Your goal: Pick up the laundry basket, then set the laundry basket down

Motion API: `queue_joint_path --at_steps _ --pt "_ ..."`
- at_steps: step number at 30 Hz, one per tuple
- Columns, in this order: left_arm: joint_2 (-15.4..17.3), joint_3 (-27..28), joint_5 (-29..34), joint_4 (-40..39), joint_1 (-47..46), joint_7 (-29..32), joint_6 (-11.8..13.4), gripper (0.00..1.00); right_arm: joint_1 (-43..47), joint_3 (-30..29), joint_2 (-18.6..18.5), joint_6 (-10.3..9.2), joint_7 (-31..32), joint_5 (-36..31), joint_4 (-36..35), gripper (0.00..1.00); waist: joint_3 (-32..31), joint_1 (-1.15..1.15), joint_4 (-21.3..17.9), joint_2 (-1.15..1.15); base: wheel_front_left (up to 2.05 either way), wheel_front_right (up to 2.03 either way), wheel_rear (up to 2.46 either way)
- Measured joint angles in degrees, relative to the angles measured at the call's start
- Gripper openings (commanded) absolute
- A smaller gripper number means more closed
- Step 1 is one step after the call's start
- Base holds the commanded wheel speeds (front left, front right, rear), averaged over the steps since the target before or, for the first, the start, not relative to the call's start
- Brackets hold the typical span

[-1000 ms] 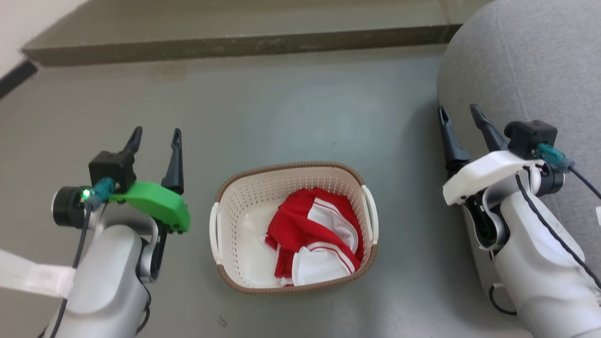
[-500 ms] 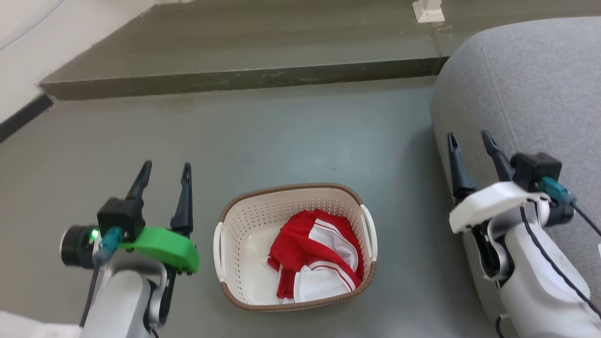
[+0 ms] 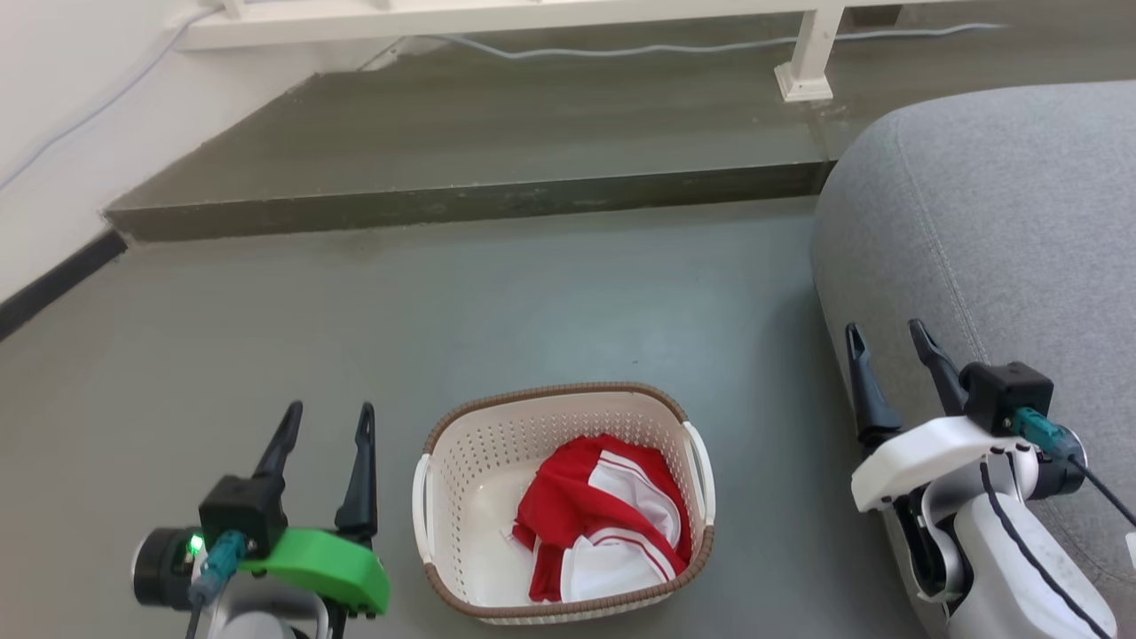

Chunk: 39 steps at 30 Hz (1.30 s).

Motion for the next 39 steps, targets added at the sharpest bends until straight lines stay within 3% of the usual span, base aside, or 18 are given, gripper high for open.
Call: queue_joint_path --at_steps 39 --pt "-1.67 2.56 2.98 -6.86 8.93 0.0 0.52 1.0 7.25 -1.37 1.52 -0.49 0.0 -2.54 -6.83 1.0 -2.08 0.0 0.06 0.0 0.0 0.0 0.0"
